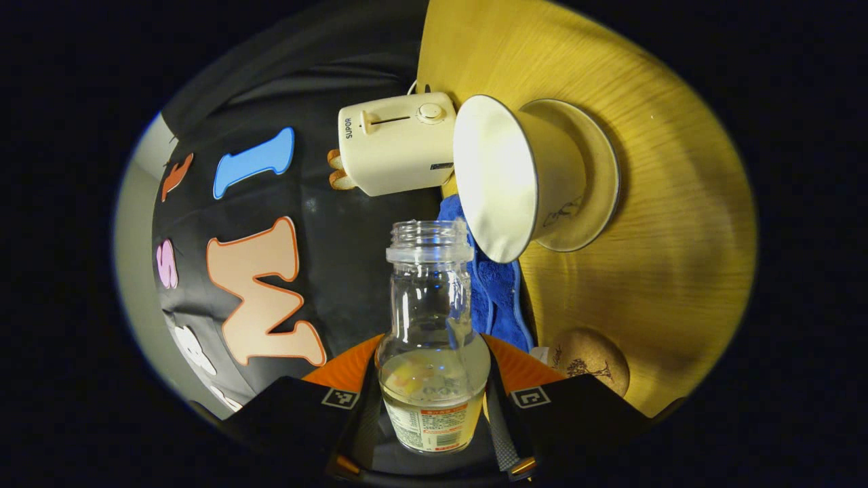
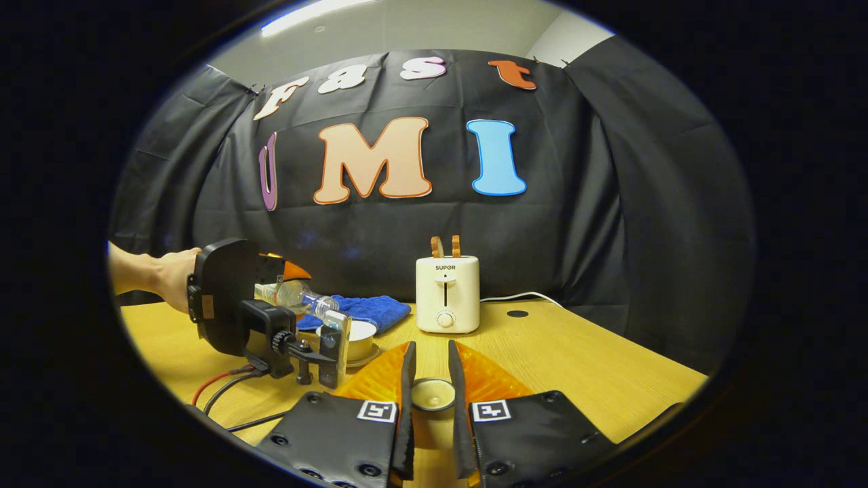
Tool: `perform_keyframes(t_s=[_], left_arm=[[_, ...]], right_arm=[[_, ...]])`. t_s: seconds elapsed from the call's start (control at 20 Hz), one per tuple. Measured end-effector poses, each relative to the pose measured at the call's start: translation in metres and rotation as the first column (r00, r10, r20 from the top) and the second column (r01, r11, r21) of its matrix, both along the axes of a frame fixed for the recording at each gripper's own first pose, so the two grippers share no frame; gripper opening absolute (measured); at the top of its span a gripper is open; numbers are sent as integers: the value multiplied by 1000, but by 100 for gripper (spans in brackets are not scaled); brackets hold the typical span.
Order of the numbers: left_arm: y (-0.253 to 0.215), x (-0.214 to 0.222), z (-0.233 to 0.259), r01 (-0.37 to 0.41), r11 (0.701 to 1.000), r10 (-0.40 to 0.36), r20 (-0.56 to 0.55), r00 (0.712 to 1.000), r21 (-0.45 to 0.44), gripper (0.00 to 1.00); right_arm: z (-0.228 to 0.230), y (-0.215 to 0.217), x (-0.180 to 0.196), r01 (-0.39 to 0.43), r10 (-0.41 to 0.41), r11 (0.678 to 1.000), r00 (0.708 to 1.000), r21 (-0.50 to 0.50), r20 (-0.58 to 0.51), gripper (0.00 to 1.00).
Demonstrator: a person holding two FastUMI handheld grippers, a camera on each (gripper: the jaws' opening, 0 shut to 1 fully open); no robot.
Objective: Open the teacup lid with one hand, grasp the water bottle and pour water into the teacup with the other hand; after pouring, place the water bottle on the coaster and then close the teacup lid.
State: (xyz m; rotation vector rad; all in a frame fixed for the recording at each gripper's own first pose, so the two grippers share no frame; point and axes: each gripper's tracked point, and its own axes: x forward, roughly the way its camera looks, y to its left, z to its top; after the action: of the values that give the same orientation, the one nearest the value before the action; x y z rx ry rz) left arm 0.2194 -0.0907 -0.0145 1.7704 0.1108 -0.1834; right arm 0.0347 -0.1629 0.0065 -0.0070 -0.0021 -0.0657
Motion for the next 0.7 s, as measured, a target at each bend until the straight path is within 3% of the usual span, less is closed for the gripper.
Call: perform_keyframes(t_s=[0.15, 0.7], left_arm=[[0, 0, 3, 4, 1000, -4, 1, 1000, 2, 65], [1, 0, 18, 14, 989, -16, 18, 1000, 149, 67]], right_arm=[[0, 0, 0, 0, 0, 1000, 1000, 0, 0, 26], [0, 0, 0, 0, 0, 1000, 1000, 0, -1, 26]])
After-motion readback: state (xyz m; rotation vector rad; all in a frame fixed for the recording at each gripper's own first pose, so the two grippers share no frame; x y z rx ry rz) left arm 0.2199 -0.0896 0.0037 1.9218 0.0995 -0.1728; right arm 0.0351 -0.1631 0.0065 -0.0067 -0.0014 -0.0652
